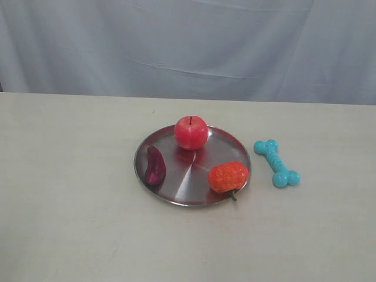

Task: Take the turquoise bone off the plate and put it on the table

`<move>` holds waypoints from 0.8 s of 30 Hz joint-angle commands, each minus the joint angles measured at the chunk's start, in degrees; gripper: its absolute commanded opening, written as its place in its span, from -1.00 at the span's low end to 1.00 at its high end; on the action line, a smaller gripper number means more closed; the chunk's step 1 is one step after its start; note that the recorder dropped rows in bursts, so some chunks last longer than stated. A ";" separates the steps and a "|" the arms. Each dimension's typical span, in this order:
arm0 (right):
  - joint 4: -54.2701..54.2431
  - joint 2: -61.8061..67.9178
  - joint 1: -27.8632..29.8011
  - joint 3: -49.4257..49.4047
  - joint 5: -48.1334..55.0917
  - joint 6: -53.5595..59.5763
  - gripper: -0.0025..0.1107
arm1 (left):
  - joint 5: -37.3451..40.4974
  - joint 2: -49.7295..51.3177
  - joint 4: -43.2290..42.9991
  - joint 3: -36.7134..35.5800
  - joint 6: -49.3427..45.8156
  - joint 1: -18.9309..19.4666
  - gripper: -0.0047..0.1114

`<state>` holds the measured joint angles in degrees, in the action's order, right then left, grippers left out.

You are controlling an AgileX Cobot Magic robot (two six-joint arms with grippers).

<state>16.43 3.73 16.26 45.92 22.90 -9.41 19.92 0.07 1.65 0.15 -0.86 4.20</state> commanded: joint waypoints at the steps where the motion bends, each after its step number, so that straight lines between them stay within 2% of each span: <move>1: 0.11 -3.60 0.27 -0.04 -0.07 0.09 -0.96 | -0.31 -0.07 0.24 -0.15 0.24 0.26 -0.92; 8: -0.04 -3.73 0.27 -0.11 -0.74 -0.22 -0.96 | -0.31 -0.07 0.24 -0.15 0.24 0.26 -0.92; 12: -0.46 -3.73 0.27 -2.52 2.85 -0.37 -0.96 | -0.31 -0.07 0.24 -0.15 0.24 0.26 -0.92; 19: -3.06 -3.73 0.27 -18.10 -3.90 -1.01 -0.96 | -0.31 -0.07 0.24 -0.15 0.24 0.26 -0.92; 24: -3.50 -3.73 0.27 -31.99 -13.82 -4.11 -0.96 | -0.31 -0.07 0.24 -0.15 0.24 0.26 -0.92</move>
<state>13.21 0.29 16.26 19.48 14.85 -12.07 19.92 0.07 1.65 0.15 -0.86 4.20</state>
